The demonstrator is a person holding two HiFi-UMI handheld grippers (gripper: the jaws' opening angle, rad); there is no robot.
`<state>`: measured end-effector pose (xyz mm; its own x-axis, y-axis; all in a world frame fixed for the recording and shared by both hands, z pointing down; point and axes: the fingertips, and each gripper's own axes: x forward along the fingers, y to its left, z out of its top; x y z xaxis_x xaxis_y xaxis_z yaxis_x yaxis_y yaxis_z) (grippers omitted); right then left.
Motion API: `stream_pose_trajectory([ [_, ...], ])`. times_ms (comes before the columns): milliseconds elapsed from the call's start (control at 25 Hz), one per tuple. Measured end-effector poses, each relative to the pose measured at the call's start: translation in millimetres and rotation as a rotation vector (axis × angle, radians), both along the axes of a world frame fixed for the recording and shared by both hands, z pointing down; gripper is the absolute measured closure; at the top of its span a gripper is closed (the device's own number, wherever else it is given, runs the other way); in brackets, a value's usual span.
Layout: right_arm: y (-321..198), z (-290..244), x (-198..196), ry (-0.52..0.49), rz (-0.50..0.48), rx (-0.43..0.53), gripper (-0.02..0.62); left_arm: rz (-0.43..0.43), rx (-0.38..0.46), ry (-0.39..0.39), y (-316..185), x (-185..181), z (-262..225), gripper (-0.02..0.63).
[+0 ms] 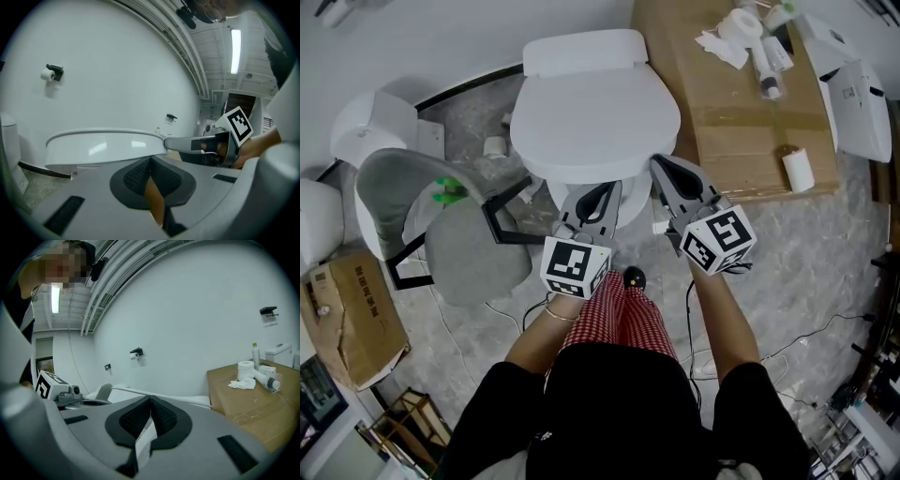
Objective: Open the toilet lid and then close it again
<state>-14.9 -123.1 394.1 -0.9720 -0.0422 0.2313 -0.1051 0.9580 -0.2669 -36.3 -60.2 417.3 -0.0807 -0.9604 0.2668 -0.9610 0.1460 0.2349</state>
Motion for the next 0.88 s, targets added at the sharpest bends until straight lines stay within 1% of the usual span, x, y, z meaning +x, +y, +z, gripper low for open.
stream_pose_trajectory([
  [280,-2.5,-6.1,-3.6,0.009,0.002,0.020,0.575,0.000,-0.007,0.005,-2.5,-3.9,-5.8,0.603],
  [440,-8.4,-6.8,2.2,0.021,0.034,0.026,0.575,-0.006,-0.016,0.013,-3.1,-4.6,-6.4,0.603],
  [640,-5.8,15.0,21.5,0.085,0.069,-0.006,0.575,-0.013,-0.019,0.012,-4.4,-5.5,-7.6,0.603],
  [880,2.2,22.1,14.0,0.086,0.055,-0.035,0.575,-0.008,-0.017,0.013,-6.1,-6.2,-9.4,0.603],
])
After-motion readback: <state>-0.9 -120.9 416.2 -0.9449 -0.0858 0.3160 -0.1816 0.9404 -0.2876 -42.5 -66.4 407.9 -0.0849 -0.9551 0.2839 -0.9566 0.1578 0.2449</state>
